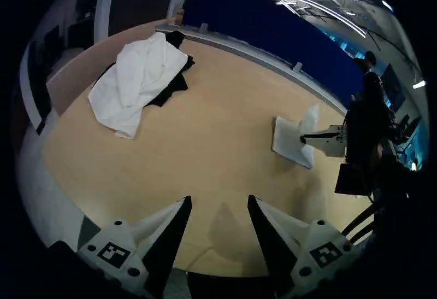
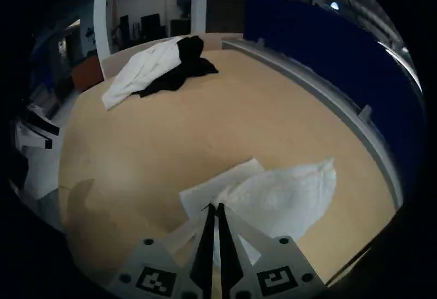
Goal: Fold towel
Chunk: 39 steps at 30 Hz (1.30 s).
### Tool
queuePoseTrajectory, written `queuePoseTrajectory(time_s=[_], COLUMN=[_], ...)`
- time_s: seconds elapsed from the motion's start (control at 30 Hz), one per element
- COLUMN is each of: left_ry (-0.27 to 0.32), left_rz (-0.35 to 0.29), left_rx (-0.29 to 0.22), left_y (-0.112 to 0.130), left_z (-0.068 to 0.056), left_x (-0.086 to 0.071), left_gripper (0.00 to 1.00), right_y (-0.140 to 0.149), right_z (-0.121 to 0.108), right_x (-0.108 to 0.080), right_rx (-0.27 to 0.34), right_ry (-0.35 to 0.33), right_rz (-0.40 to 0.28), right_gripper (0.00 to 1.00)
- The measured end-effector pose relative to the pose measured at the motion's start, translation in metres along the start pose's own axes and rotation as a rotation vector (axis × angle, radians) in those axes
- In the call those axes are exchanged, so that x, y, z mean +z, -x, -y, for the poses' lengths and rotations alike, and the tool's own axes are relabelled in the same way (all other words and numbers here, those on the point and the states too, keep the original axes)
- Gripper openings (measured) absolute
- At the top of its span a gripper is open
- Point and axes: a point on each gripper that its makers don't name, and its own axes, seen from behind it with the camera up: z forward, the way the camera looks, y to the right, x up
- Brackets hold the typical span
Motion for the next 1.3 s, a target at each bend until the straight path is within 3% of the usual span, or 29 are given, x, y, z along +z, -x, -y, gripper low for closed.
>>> queuePoseTrajectory(time_s=[0.2, 0.33, 0.43, 0.5, 0.57, 0.63, 0.7, 1.07, 1.3], left_ry=[-0.003, -0.003, -0.002, -0.001, 0.002, 0.003, 0.005, 0.017, 0.024], left_rz=[-0.001, -0.001, 0.001, 0.001, 0.001, 0.000, 0.000, 0.004, 0.009], left_rx=[-0.030, -0.034, -0.031, -0.028, -0.025, -0.022, -0.019, -0.010, -0.008], left_y=[0.005, 0.005, 0.004, 0.003, 0.001, 0.000, -0.002, -0.003, -0.002], left_z=[0.006, 0.009, 0.010, 0.010, 0.009, 0.009, 0.007, -0.001, -0.006], left_x=[-0.001, -0.001, 0.000, 0.000, 0.001, 0.001, 0.002, 0.003, 0.003], left_gripper=[0.75, 0.75, 0.75, 0.75, 0.75, 0.75, 0.75, 0.75, 0.75], right_y=[0.022, 0.024, 0.021, 0.017, 0.015, 0.014, 0.015, 0.070, 0.097], right_z=[0.023, 0.023, 0.020, 0.017, 0.014, 0.011, 0.008, -0.014, -0.022], right_x=[0.029, 0.030, 0.026, 0.022, 0.016, 0.009, 0.002, -0.031, -0.033], right_rx=[0.012, 0.019, 0.025, 0.029, 0.036, 0.044, 0.054, 0.122, 0.174], right_ry=[-0.037, -0.037, -0.033, -0.026, -0.014, -0.005, 0.004, 0.089, 0.119], right_rz=[0.052, 0.047, 0.035, 0.023, 0.005, -0.008, -0.019, 0.035, 0.068], right_gripper=[0.05, 0.05, 0.13, 0.36, 0.69, 0.81, 0.86, 0.90, 0.83])
